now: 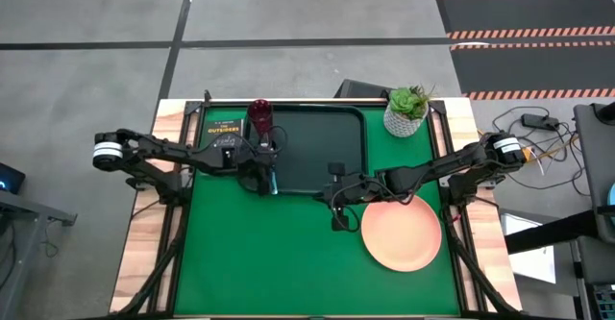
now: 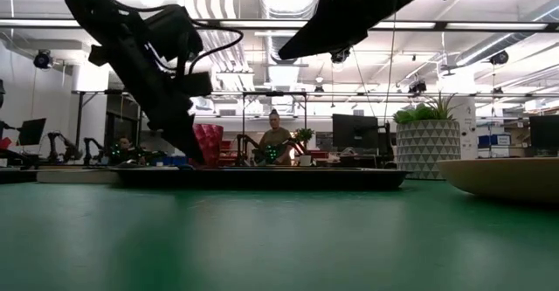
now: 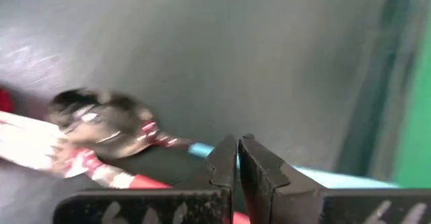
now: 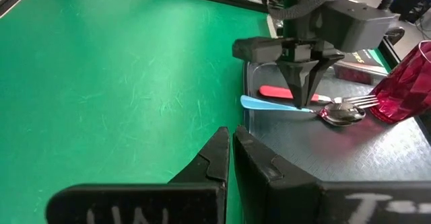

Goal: Pick and place plate/cup/fork/spoon on tray
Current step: Put the blue spoon to the right of the pink fork on the black tray

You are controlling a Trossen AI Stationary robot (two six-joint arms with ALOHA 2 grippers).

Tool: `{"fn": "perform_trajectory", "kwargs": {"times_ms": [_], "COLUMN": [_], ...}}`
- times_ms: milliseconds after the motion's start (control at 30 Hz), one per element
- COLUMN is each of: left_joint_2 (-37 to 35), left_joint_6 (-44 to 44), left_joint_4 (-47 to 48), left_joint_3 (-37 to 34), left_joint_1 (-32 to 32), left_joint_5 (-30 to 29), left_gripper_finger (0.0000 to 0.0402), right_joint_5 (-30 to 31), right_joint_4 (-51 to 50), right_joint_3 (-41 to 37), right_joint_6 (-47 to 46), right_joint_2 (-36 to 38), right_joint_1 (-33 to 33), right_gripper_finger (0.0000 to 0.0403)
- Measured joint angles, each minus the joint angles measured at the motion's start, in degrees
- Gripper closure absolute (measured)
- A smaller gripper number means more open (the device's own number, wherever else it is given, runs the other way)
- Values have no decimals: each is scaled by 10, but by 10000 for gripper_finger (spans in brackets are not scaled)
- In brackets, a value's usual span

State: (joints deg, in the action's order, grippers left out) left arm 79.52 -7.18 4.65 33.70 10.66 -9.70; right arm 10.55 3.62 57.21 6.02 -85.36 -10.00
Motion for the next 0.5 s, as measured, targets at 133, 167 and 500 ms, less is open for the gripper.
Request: {"fn": "perform_trajectory", "kwargs": {"times_ms": [133, 167, 500], "left_joint_2": [0, 0, 1], "left_joint_6": [2, 3, 6], "left_joint_4": [-1, -1, 3], "left_joint_3": [1, -3, -18], "left_joint_1": [-2, -2, -2], "left_joint_5": [55, 64, 17], "left_gripper_finger": [401, 401, 401], "right_joint_5": [0, 0, 0], "right_joint_4": [-4, -4, -4], "right_joint_3": [0, 0, 0], "right_joint_6": [0, 0, 0], "right_joint_2": [0, 0, 0], "right_joint_1": [0, 0, 0], "right_gripper_finger": [394, 394, 394]}}
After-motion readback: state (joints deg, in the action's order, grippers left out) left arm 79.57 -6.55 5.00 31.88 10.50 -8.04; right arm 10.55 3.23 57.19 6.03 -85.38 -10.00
